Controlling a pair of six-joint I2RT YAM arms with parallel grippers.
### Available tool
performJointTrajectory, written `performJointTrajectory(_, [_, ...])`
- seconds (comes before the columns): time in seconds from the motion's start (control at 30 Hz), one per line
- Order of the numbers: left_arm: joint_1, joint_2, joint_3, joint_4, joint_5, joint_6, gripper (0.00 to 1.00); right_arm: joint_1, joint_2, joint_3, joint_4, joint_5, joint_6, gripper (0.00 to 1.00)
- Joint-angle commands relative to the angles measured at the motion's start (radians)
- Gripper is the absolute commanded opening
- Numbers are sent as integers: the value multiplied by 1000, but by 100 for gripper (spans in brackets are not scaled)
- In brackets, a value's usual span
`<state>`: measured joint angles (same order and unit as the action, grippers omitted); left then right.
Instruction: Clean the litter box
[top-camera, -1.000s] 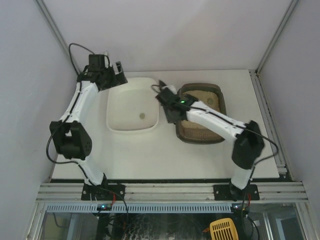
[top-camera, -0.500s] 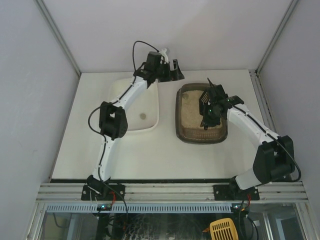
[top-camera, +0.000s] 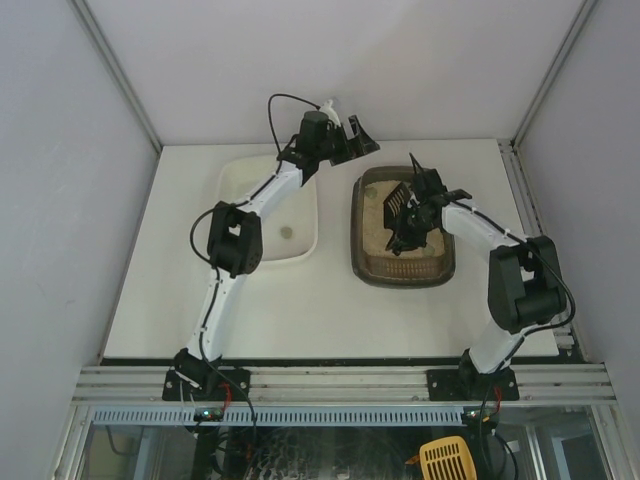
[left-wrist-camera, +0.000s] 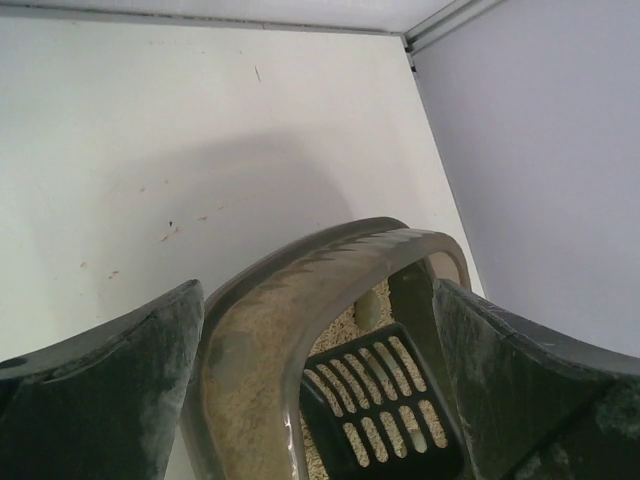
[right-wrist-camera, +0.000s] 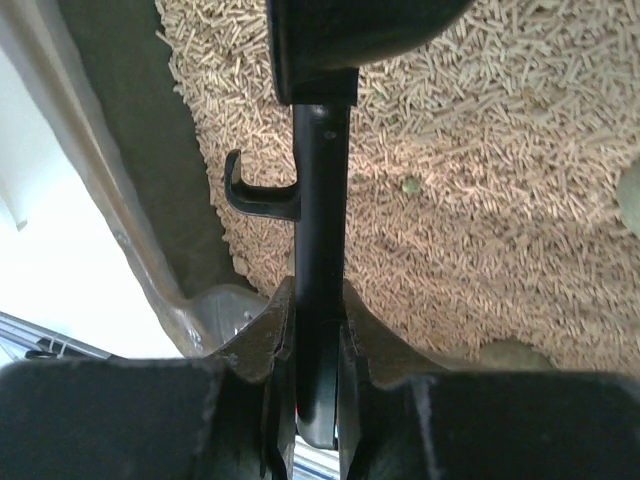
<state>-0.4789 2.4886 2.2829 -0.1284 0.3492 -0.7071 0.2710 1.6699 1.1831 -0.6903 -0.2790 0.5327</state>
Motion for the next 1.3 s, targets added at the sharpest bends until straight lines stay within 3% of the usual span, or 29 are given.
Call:
performJointTrajectory(0.0, [3, -4, -33, 94, 36, -40, 100, -14, 57, 74, 87, -49, 31, 0])
performJointTrajectory(0.3, [3, -15, -96, 138, 103, -149, 100, -14, 179, 157, 129, -81, 63, 0])
performJointTrajectory(0.67, [2, -56, -175, 161, 104, -149, 100, 32, 253, 171, 161, -193, 102, 0])
performJointTrajectory(1.07, [2, -93, -235, 166, 99, -131, 100, 20, 194, 69, 262, -376, 152, 0])
performJointTrajectory(1.27, [3, -109, -256, 170, 102, -129, 100, -7, 219, -6, 403, -523, 165, 0])
